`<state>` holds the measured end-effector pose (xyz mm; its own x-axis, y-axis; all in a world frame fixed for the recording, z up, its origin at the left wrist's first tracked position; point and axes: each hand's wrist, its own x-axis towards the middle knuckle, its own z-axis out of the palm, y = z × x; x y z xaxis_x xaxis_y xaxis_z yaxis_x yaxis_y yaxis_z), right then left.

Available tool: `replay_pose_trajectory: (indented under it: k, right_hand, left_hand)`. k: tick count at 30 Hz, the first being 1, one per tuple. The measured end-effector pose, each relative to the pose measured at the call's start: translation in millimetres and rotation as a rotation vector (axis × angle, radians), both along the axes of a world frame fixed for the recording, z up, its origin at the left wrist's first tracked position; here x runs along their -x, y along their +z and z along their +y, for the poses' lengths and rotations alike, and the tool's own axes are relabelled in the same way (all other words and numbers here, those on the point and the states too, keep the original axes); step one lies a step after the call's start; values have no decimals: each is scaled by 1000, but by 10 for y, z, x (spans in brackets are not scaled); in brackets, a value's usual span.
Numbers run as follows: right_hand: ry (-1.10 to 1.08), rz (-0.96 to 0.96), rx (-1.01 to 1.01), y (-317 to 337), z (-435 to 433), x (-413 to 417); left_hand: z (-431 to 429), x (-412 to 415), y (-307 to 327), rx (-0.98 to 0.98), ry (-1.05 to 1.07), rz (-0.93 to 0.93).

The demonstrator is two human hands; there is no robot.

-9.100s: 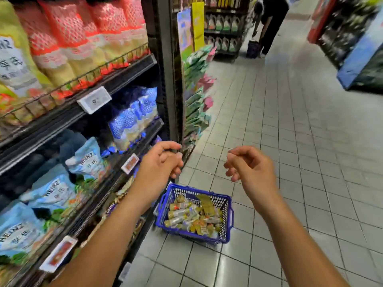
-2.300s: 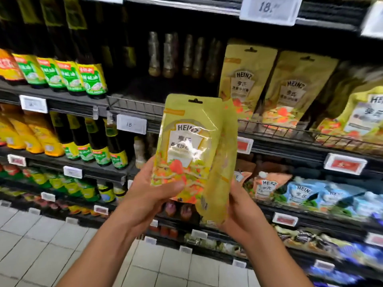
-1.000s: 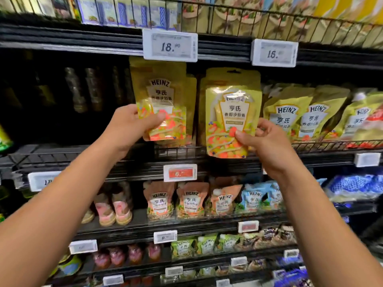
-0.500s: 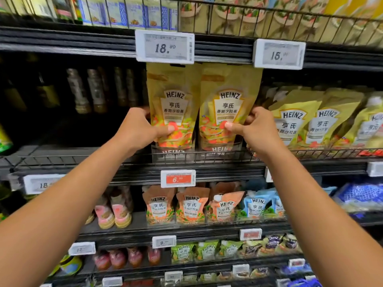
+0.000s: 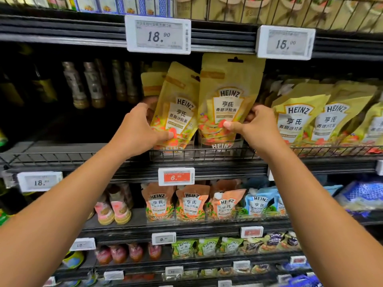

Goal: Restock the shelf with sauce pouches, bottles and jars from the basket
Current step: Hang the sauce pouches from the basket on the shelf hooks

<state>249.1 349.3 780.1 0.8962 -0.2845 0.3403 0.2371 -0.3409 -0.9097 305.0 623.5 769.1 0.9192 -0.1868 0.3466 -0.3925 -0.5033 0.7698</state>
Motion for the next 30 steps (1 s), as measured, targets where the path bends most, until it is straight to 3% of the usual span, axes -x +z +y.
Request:
replay_pose_trajectory:
  k: [5,8,20,24,30]
  right_hand:
    - [27,42,-83,-34,-75,2]
    - [33,60,-30,-25,-95,9]
    - [-82,-16,93,-81,-50,55]
    - [-87,90,172,-18,-22,56]
    - [-160,-17,142,69,26,96]
  left_hand:
    - [-20,17,-1,-16,72,-79]
    - [-38,42,28,-81,165,-160]
    - [135,-14,-105,-23,177,26]
    - [120,7,-100,-6,172,8]
    - [66,66,-94,75,196,-48]
